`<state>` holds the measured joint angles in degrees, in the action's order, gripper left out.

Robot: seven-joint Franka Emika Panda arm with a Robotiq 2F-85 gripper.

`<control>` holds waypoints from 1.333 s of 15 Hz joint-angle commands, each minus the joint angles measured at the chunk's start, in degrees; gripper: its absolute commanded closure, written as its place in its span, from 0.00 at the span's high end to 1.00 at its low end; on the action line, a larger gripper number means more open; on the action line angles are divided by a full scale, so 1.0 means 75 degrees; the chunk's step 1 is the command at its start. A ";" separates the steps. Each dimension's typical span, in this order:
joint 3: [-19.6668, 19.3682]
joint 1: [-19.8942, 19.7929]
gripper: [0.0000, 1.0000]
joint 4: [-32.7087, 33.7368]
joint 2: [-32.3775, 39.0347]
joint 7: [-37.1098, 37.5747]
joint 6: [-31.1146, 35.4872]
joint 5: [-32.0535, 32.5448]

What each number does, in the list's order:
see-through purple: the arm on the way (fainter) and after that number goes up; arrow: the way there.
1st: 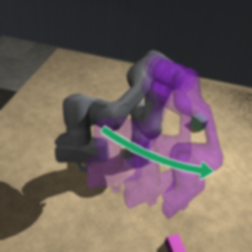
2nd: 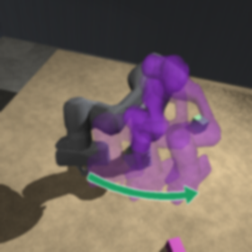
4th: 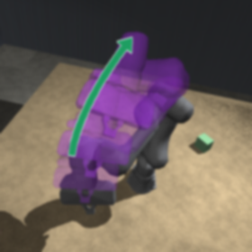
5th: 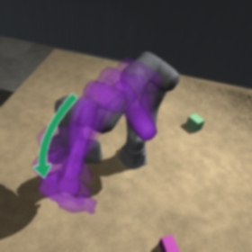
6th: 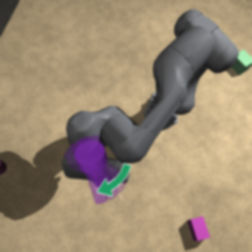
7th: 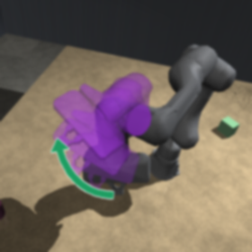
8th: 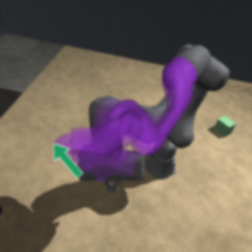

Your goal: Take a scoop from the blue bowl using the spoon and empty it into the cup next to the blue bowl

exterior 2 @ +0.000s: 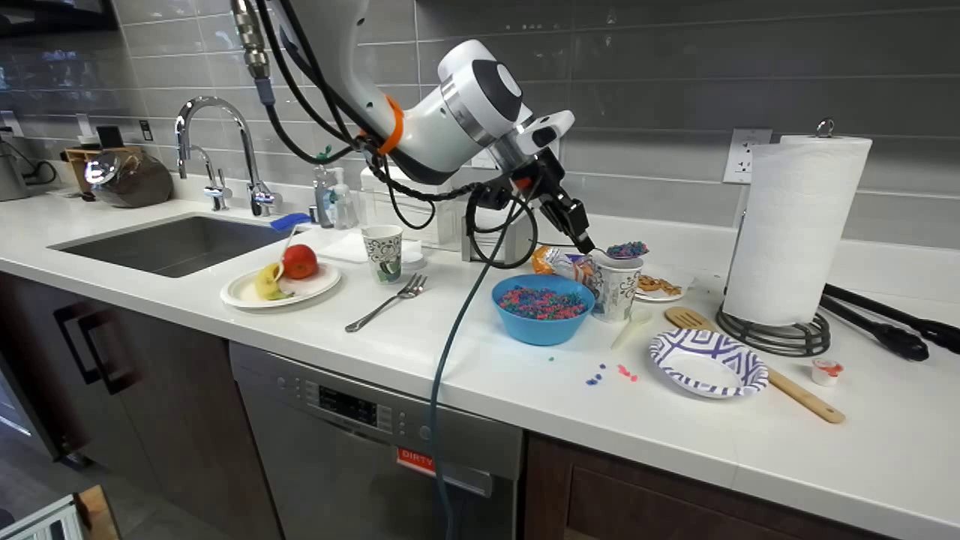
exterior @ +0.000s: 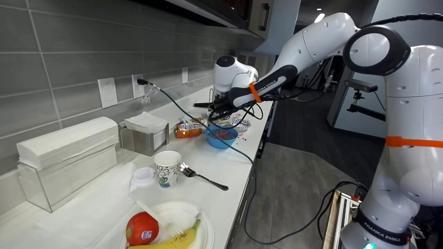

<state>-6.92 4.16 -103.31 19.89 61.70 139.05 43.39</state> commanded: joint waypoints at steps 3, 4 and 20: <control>-0.0063 0.0215 0.03 0.0202 0.0107 -0.0154 -0.0499 0.0404; -0.0044 0.0227 0.03 0.0200 0.0098 -0.0170 -0.0565 0.0423; 0.0115 0.0179 0.11 0.0082 0.0035 -0.0158 -0.0947 0.1063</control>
